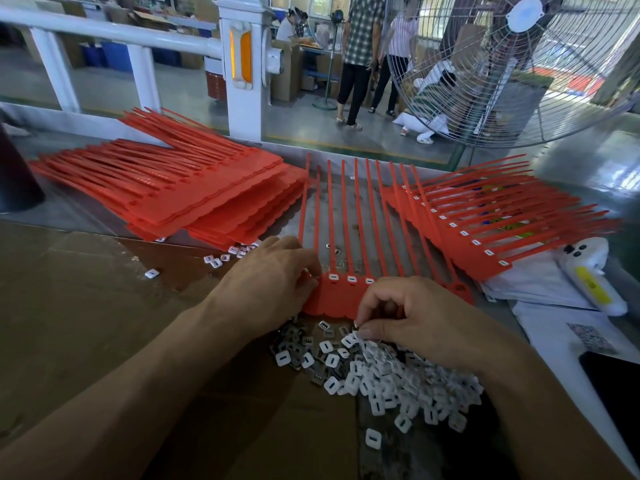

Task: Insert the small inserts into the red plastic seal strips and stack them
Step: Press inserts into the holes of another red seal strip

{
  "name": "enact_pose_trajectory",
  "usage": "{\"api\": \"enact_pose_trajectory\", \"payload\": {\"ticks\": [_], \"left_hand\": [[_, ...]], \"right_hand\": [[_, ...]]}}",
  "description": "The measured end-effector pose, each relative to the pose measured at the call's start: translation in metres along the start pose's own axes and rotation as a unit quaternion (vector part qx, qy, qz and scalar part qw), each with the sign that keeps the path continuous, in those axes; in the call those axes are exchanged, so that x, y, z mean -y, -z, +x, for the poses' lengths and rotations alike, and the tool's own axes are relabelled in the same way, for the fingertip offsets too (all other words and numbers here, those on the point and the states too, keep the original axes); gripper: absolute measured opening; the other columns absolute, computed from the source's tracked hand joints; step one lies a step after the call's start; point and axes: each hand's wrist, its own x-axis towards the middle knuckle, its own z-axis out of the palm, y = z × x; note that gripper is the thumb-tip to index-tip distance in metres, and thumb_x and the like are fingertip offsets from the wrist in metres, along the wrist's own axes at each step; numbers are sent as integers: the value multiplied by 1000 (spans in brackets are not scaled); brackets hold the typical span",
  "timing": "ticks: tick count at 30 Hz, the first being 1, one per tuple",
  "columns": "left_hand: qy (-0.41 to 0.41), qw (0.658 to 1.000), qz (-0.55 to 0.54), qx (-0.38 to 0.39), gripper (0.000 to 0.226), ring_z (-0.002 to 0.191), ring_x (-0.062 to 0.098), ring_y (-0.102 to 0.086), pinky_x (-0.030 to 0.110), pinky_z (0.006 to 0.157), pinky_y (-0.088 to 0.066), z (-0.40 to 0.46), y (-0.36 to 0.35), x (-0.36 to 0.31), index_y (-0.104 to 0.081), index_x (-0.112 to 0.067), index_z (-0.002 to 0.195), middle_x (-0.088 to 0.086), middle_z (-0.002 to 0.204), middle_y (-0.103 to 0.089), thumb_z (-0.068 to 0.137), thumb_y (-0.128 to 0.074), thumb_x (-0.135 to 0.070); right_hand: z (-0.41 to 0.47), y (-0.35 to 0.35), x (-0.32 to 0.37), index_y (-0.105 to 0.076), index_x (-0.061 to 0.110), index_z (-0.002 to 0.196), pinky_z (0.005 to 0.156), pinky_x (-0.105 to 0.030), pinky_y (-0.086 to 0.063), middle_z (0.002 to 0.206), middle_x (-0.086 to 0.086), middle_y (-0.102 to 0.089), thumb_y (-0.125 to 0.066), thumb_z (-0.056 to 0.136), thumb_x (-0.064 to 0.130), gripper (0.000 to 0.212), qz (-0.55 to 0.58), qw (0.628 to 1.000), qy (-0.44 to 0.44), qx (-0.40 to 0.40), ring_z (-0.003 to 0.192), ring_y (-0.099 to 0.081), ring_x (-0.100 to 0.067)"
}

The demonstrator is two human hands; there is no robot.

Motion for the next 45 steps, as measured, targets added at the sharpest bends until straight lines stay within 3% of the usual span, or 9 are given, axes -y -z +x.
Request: {"api": "enact_pose_trajectory", "payload": {"ticks": [6,11,18,24,29,35,38,41,45], "left_hand": [[2,1000,2,3,23,121,12,-46,34,104,-43,0,0,0,-65,-33,120,-11,123,-56,100,-56,-37],[5,1000,-1,2,22,121,12,-46,34,104,-43,0,0,0,-64,-33,120,-11,122,-56,100,-56,-37],[0,1000,-4,-1,22,118,11,-46,32,102,-42,0,0,0,-65,-33,119,-11,120,-56,99,-56,-37],[2,1000,-3,3,23,121,11,-45,31,104,-41,-1,1,0,-65,-33,120,-11,122,-56,100,-56,-38],[3,1000,-2,1,23,121,11,-46,29,104,-40,0,1,0,-64,-33,121,-11,124,-56,100,-56,-38],[3,1000,-6,3,23,121,12,-46,32,104,-41,0,1,0,-65,-33,120,-10,122,-56,99,-58,-37],[4,1000,-5,5,24,121,12,-45,32,104,-41,0,1,0,-64,-33,122,-11,123,-55,100,-57,-38],[4,1000,-5,7,24,121,11,-45,31,104,-41,0,1,0,-64,-34,123,-11,124,-55,100,-57,-38],[2,1000,-5,5,24,121,12,-46,33,104,-42,0,0,0,-65,-33,122,-10,122,-56,99,-58,-38]], "right_hand": [[1,-3,2,-68,38,88,68,-22,-50,85,15,-72,-75,93,31,10,24,998,22,-49,74,-66,-2],[4,-11,2,-72,40,94,73,-10,-46,91,22,-71,-74,95,24,16,35,991,47,-118,87,-67,1],[8,-12,-5,-77,38,103,77,-5,-44,93,27,-70,-74,95,17,22,62,981,28,-179,91,-65,6],[9,-10,-10,-76,42,99,75,-4,-45,95,26,-71,-76,92,17,26,93,968,2,-235,92,-66,6],[11,-4,-15,-76,38,96,71,-19,-50,90,21,-74,-77,92,18,21,144,946,-30,-289,77,-67,5],[9,5,-26,-76,36,93,79,-31,-57,89,18,-74,-76,92,15,21,156,922,-80,-345,81,-69,1],[10,5,-31,-74,37,93,74,-22,-51,96,18,-73,-75,93,14,22,130,929,-98,-333,80,-66,8],[13,3,-36,-75,33,97,67,-3,-39,94,23,-68,-75,93,14,19,81,944,-106,-303,81,-58,24],[19,-3,-37,-73,33,93,71,-2,-39,89,22,-69,-76,92,14,20,36,954,-98,-283,84,-60,16]]}}
